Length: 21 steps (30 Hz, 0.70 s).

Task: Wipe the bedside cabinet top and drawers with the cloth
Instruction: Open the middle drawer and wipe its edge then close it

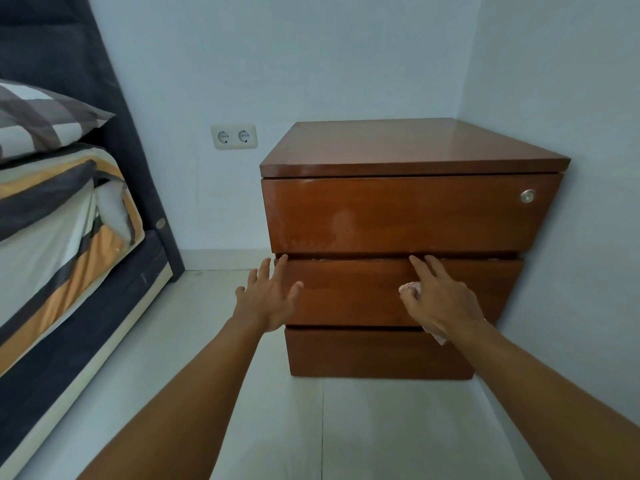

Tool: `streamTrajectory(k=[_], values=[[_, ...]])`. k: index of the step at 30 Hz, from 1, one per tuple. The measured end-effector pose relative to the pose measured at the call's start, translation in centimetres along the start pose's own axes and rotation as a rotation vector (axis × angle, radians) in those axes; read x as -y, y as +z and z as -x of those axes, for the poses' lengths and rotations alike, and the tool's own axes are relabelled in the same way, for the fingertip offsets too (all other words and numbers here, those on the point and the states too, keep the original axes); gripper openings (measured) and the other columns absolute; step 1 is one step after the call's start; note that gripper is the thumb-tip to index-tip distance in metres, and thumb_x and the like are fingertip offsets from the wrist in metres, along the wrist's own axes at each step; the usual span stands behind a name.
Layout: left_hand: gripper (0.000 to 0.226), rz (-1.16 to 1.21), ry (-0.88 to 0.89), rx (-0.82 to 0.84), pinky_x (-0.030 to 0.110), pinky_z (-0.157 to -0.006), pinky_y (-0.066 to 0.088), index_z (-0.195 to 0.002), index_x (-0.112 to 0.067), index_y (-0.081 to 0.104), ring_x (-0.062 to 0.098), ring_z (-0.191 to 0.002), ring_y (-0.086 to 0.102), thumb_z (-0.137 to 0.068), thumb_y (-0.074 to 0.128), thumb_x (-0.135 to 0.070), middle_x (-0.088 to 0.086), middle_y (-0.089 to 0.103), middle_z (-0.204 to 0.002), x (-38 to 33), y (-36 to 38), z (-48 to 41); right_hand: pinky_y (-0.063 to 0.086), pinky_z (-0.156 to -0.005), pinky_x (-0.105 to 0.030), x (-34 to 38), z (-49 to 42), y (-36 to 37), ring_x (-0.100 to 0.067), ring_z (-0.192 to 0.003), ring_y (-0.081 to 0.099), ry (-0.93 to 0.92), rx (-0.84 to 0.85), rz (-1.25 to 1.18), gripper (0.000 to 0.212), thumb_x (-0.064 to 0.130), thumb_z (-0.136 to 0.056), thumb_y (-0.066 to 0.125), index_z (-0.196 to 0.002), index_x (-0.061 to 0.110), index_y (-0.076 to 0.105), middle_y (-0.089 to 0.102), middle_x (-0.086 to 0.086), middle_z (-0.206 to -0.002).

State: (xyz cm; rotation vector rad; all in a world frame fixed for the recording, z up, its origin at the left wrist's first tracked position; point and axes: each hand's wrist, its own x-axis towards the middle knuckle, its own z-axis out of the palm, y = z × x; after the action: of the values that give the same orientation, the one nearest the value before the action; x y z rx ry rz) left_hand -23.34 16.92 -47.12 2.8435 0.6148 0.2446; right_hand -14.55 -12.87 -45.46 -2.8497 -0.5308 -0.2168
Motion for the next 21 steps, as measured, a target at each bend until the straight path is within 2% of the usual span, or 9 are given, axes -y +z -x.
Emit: streamTrajectory(k=[3,8,13,19,21], values=[[0.076,0.024,0.016,0.007,0.068,-0.115,0.022,-0.161,-0.037,0.001,0.037,-0.155,0.014,-0.097,0.024,-0.071,0.005,0.008,-0.171,-0.3,0.5,-1.0,0.051,-0.095,-0.050,-0.2,-0.8,0.4,-0.046,-0.127,0.056,0.012,0.039,0.010,0.068,0.050,-0.102,0.033,-0.163,0.029,0.012,0.011,-0.005,-0.172],[0.078,0.008,0.017,-0.014,0.066,-0.114,0.026,-0.161,-0.038,-0.002,0.039,-0.152,0.022,-0.096,0.024,-0.072,0.007,0.009,-0.170,-0.4,1.1,-1.5,0.052,-0.088,-0.045,0.0,-1.3,1.1,-0.046,-0.122,0.059,0.024,0.052,0.038,0.069,0.049,-0.103,0.033,-0.164,0.029,0.005,0.004,-0.007,-0.172],[0.073,0.025,0.029,-0.071,0.065,-0.109,0.035,-0.160,-0.037,0.012,0.038,-0.145,0.033,-0.096,0.026,-0.070,0.005,0.015,-0.166,-0.5,0.8,-1.3,0.052,-0.089,-0.045,0.0,-1.6,0.9,-0.045,-0.121,0.060,0.022,0.109,0.075,0.072,0.049,-0.103,0.034,-0.163,0.032,-0.001,-0.002,-0.007,-0.172],[0.076,0.007,0.056,0.023,0.066,-0.108,0.038,-0.158,-0.039,0.016,0.036,-0.141,0.041,-0.092,0.018,-0.077,0.000,0.020,-0.164,0.4,-1.2,-1.7,0.052,-0.090,-0.044,0.4,-1.9,-0.1,-0.041,-0.122,0.059,0.019,0.167,0.131,0.076,0.049,-0.102,0.037,-0.164,0.030,-0.003,-0.003,-0.009,-0.171],[0.076,0.000,0.068,0.060,0.066,-0.107,0.039,-0.157,-0.038,0.019,0.035,-0.140,0.043,-0.092,0.016,-0.077,0.000,0.022,-0.163,0.5,-1.9,-1.7,0.051,-0.092,-0.045,0.5,-1.9,-0.5,-0.041,-0.122,0.059,0.022,0.171,0.132,0.075,0.049,-0.102,0.037,-0.164,0.029,0.000,0.002,-0.010,-0.169]])
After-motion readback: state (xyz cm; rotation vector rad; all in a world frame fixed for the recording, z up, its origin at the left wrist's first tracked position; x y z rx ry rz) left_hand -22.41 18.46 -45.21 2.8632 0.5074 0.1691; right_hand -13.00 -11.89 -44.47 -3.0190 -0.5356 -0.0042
